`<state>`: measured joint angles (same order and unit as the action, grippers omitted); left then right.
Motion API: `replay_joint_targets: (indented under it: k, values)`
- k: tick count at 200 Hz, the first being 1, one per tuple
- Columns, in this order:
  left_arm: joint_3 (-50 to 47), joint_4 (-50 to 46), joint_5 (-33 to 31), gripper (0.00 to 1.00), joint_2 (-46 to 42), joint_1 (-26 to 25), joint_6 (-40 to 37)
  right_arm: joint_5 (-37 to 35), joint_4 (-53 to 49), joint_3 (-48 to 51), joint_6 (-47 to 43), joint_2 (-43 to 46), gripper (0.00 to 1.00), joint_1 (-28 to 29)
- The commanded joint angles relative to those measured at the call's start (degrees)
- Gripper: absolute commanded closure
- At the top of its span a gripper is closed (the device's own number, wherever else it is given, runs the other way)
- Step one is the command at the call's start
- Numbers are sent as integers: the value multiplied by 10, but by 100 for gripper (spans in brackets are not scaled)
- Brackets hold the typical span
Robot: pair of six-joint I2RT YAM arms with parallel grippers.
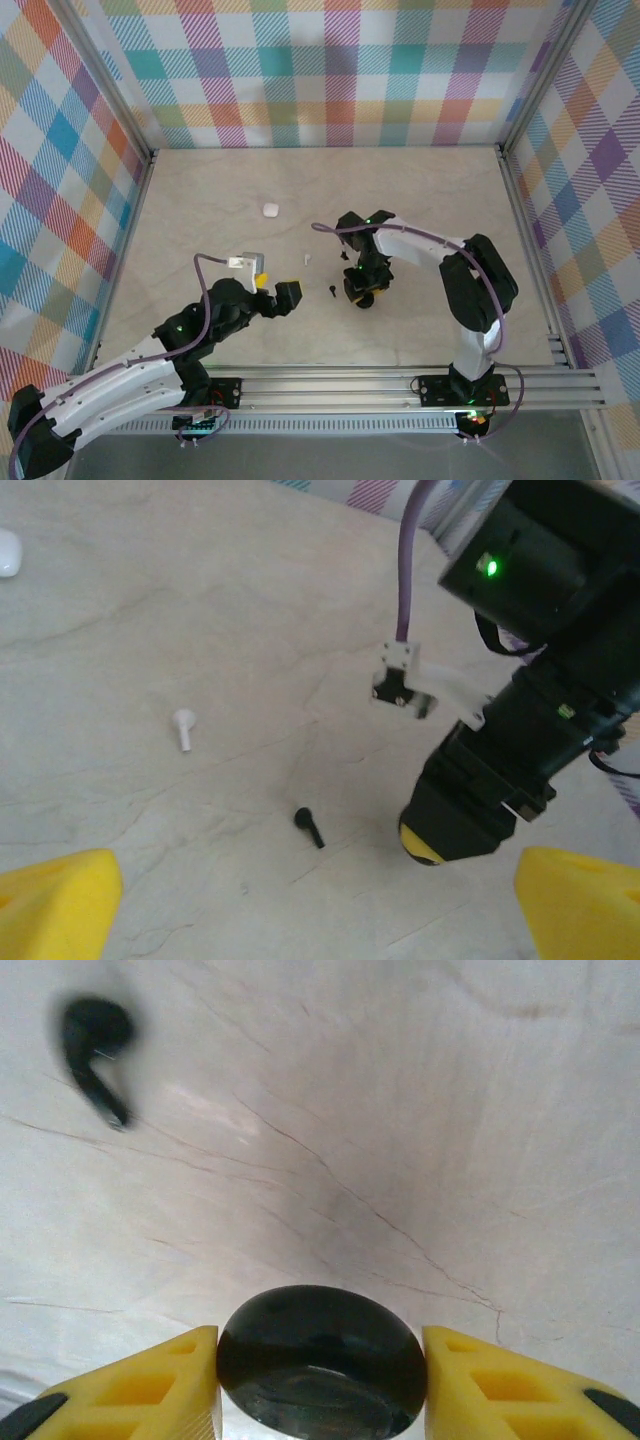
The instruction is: Insert the wireless bluetooth earbuds into the charging case
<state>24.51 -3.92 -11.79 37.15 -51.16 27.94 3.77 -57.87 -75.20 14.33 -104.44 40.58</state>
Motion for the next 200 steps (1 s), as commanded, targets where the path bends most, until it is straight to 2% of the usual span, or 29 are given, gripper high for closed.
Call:
replay_joint_targets:
  k: [1, 33, 59, 91, 114, 129, 166, 200]
  values:
    - [-8, 55, 31, 0, -7, -6, -21, 29, -8, -35, 49, 40, 54, 1]
    - [-9, 116, 69, 1, 22, -5, -30, 71, 30, -55, 99, 85, 53, -1]
    - [23, 142, 104, 10, 95, 5, -25, 118, 101, -59, 156, 125, 54, -2]
    - [36, 224, 140, 16, 153, 32, -18, 165, 186, -58, 225, 163, 54, -3]
    - [58, 276, 233, 26, 210, 83, 1, 185, 220, -55, 253, 183, 54, -3]
    - [72, 301, 263, 29, 238, 94, 1, 191, 223, -59, 257, 188, 54, -3]
    - [96, 344, 302, 35, 267, 99, -6, 198, 234, -52, 267, 204, 54, -6]
    - [103, 358, 306, 51, 275, 100, -7, 203, 249, -41, 276, 211, 54, -7]
